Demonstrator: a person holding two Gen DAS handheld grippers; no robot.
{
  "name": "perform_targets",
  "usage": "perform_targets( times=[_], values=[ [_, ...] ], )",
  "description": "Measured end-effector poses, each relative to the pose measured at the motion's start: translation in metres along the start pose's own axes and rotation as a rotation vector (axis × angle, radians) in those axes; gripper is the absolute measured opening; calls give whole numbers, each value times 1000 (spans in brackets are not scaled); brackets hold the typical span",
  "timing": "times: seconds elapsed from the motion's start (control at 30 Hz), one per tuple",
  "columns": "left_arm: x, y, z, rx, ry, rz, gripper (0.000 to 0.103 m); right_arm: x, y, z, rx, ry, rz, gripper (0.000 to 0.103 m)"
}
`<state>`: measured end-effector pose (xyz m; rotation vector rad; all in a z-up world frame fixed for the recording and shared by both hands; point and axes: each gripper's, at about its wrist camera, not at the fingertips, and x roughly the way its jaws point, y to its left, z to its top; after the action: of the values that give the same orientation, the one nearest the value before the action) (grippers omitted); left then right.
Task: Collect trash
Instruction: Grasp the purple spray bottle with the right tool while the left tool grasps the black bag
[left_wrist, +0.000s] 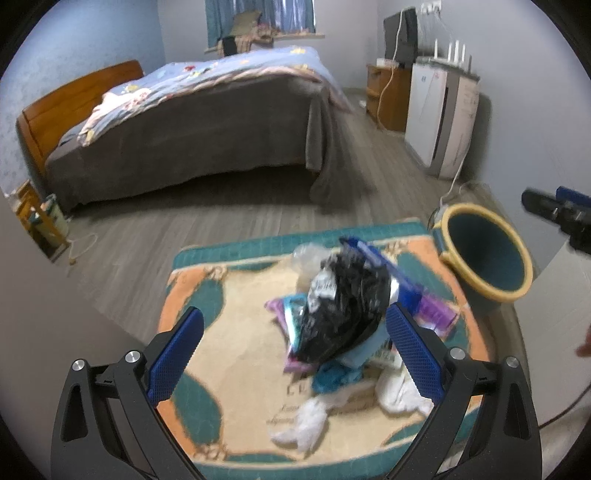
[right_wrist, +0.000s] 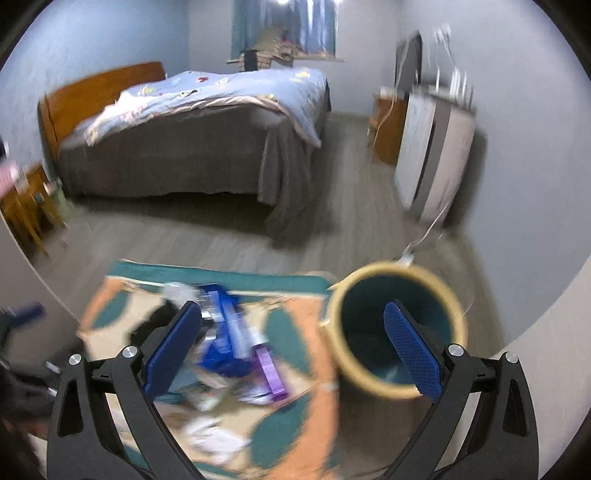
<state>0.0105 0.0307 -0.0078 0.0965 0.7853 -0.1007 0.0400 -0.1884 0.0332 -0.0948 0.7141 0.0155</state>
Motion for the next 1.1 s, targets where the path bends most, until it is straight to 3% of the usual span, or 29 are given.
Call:
perform_targets(
  times=[0.07,0.13,0.3,0.47,0.67,0.77,0.9,1.1],
  values=[
    [2,0,1,25,-38,0,98,12,-8,-5,-8,15,16,97],
    [15,-3,0,75,3,-55,98,25,-18,-12,13,32,66,97],
    [48,-10,-12,179,68,21,98,66,-26,-31,11,91,92,97],
    [82,-21,-18,223,135,-6,98,107,-20,-57,-23,198,135,97],
    [100,-32,-22,225,122,-66,95,150,-4,-91,-108,296,145,92],
    [99,-40,-24,237,137,-109,83,160,3,-98,-117,305,177,82],
    [80,-42,-20,177,109,-148,83,169,8,-104,-113,337,199,75],
    [77,-54,-16,190,88,-161,83,172,5,-112,-83,343,236,71]
  ],
)
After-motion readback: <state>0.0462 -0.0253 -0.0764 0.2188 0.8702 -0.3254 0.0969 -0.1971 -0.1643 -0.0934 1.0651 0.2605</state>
